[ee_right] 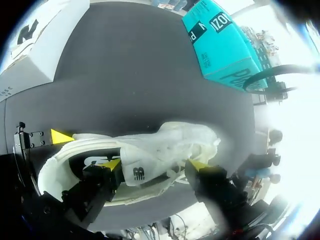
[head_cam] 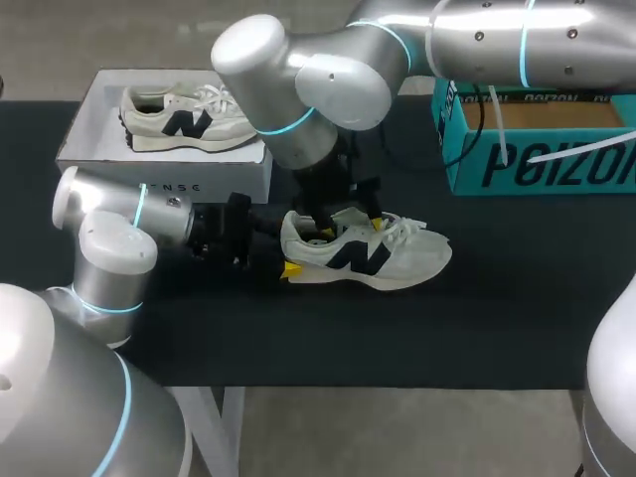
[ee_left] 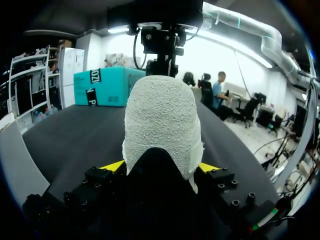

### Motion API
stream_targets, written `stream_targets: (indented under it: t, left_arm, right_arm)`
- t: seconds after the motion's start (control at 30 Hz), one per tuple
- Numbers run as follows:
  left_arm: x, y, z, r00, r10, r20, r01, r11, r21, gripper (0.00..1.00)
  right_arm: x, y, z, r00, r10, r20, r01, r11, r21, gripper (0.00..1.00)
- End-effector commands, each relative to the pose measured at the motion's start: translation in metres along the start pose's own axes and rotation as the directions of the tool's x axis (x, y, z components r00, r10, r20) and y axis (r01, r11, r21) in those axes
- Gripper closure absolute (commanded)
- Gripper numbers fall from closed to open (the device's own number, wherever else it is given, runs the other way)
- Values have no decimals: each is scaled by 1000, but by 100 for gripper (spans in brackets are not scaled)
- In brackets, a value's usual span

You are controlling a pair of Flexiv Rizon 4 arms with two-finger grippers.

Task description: Take the shoe out of the shoebox, open the shoe tongue, remove and reinsert the insole, then place the shoe into the shoebox

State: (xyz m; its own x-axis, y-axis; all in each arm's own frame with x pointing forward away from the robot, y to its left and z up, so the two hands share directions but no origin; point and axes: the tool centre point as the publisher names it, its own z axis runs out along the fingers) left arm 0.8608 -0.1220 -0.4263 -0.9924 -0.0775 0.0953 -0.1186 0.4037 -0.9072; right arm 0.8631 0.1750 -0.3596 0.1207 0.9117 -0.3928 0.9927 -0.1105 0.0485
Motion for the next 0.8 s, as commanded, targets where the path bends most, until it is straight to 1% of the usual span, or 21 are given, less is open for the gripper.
stream_targets:
  t: [0.03, 0.07, 0.1, 0.17, 0.27, 0.4, 0.53, 0.67, 0.8]
  left_arm:
    - [-1, 1, 2, 1000, 0, 1, 0, 1000, 2, 100]
    - [-1, 1, 2, 1000, 0, 1, 0, 1000, 2, 100]
    - [-1, 1, 2, 1000, 0, 1, 0, 1000, 2, 100]
    - [-1, 1, 2, 1000, 0, 1, 0, 1000, 2, 100]
    - [-1, 1, 2, 1000, 0, 1, 0, 1000, 2, 100]
    - [-1, 1, 2, 1000, 0, 1, 0, 1000, 2, 100]
    - [-1, 1, 2, 1000, 0, 1, 0, 1000, 2, 100]
    - [-1, 1, 2, 1000, 0, 1, 0, 1000, 2, 100]
    - [-1, 1, 2, 1000, 0, 1, 0, 1000, 2, 100]
  right_arm:
    - [-11, 1, -2, 1000, 20, 0, -20, 1000, 5, 69]
    - [-14, 1, -3, 1000, 31, 4, -31, 999, 8, 86]
    - [-17, 1, -4, 999, 36, 1, -36, 999, 8, 100]
    - [-21, 0, -6, 999, 47, -8, -46, 999, 26, 100]
    - [-29, 0, -8, 997, 64, -46, -61, 997, 54, 100]
    - [-43, 4, -9, 986, 112, -122, -99, 989, 109, 100]
    - [-58, 6, -12, 972, 157, -175, -134, 982, 134, 100]
    - [-73, 7, -12, 968, 182, -172, -160, 978, 131, 100]
    - [-88, 10, -6, 967, 214, -136, -197, 971, 132, 100]
